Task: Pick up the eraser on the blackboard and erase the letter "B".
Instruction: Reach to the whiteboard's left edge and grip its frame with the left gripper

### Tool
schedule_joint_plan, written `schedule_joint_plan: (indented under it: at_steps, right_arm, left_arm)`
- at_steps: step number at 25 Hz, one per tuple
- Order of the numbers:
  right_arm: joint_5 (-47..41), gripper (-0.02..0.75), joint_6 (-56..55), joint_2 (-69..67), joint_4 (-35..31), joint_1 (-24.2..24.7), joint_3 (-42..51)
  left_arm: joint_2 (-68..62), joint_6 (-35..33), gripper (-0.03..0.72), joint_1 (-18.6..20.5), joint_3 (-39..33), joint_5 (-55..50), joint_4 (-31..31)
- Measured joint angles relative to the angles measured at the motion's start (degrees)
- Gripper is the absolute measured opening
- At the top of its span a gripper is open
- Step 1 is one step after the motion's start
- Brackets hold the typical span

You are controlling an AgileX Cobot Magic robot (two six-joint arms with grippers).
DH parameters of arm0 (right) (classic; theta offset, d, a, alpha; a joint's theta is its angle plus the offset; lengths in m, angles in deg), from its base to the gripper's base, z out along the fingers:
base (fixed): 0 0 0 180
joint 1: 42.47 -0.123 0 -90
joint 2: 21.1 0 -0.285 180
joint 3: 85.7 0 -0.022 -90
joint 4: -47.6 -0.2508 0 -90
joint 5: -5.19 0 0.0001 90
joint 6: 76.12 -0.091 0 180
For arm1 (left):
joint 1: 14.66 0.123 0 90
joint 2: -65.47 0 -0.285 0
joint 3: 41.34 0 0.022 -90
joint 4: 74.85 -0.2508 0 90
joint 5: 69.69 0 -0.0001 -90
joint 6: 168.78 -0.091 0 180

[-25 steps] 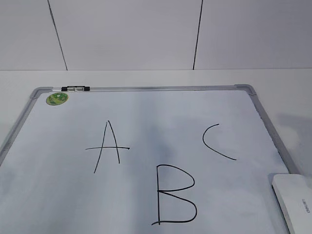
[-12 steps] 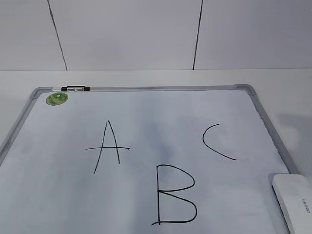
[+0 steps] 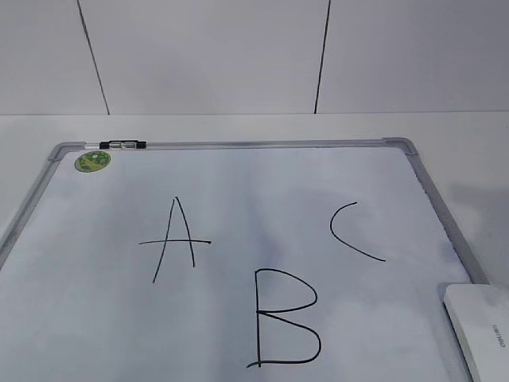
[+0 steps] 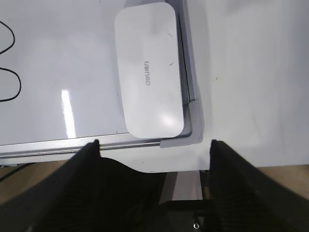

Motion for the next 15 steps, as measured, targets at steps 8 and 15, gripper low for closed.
schedule_joint_plan:
  at_steps: [8, 15]
  right_arm:
    - [0.10, 0.561, -0.09, -3.27, -1.06, 0.00, 0.00]
    - [0.31, 0.561, -0.22, -7.84, -3.02, 0.00, 0.00]
  left_arm:
    - [-8.03, 0.00, 0.354, 3.88, 0.73, 1.63, 0.46]
    - [-10.26, -0.11, 0.352, 4.11, 0.85, 4.08, 1.05]
